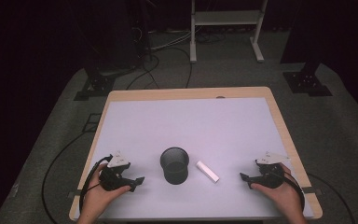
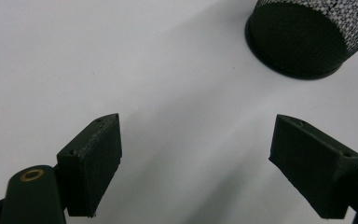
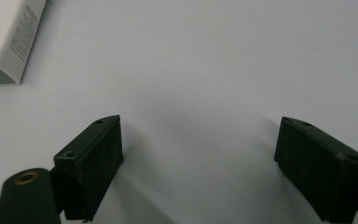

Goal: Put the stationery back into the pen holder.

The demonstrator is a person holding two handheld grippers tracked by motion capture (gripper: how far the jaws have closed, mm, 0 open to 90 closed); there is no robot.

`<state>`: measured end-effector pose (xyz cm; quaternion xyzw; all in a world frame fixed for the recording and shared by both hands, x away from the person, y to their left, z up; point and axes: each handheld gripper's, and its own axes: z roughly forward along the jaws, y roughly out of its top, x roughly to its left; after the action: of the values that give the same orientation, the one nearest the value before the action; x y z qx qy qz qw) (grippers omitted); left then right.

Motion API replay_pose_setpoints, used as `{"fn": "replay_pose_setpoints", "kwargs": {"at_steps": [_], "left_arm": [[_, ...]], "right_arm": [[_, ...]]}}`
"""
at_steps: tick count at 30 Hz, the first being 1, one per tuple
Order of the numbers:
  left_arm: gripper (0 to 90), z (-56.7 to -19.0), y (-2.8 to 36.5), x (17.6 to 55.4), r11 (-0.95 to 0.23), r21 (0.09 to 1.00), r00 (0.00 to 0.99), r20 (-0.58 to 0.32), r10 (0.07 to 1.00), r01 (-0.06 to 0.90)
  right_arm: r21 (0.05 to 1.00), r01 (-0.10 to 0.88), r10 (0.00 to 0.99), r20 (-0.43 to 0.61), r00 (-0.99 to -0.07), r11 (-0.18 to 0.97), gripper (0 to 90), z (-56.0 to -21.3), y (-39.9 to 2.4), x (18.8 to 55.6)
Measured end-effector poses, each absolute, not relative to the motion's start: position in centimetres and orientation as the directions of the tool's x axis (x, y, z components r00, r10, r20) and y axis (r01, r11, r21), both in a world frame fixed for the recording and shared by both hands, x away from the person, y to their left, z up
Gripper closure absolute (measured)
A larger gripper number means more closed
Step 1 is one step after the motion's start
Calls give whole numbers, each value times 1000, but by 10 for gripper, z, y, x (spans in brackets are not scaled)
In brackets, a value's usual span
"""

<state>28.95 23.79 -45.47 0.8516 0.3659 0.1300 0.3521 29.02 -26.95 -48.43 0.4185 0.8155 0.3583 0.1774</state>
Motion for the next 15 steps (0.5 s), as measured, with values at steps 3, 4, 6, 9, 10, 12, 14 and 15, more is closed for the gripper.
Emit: {"fn": "replay_pose_setpoints", "kwargs": {"at_steps": [3,4,6,9,10,12,14,15], "left_arm": [[163,-460,239,289,-491,688,698,-31,716,534],[163,-464,241,290,-487,687,695,-37,718,539],[163,-466,242,291,-488,687,694,-32,719,538],[163,-468,244,292,-488,694,693,-22,721,529],[163,-469,244,292,-487,696,692,-20,722,528],[150,-471,243,291,-488,698,688,-9,726,524],[125,-473,243,291,-488,700,684,0,730,521],[117,-473,243,291,-488,700,684,0,730,521]], "right_arm": [[733,555,810,9,-586,393,141,-484,-269,290],[733,555,810,9,-586,393,141,-484,-269,290],[733,555,810,9,-586,393,141,-484,-269,290],[734,553,810,7,-587,394,144,-484,-269,290],[733,553,810,7,-587,395,146,-484,-269,290],[736,551,811,6,-586,393,150,-484,-269,289],[736,550,811,3,-585,395,155,-484,-269,289],[736,550,811,3,-585,395,155,-484,-269,289]]}}
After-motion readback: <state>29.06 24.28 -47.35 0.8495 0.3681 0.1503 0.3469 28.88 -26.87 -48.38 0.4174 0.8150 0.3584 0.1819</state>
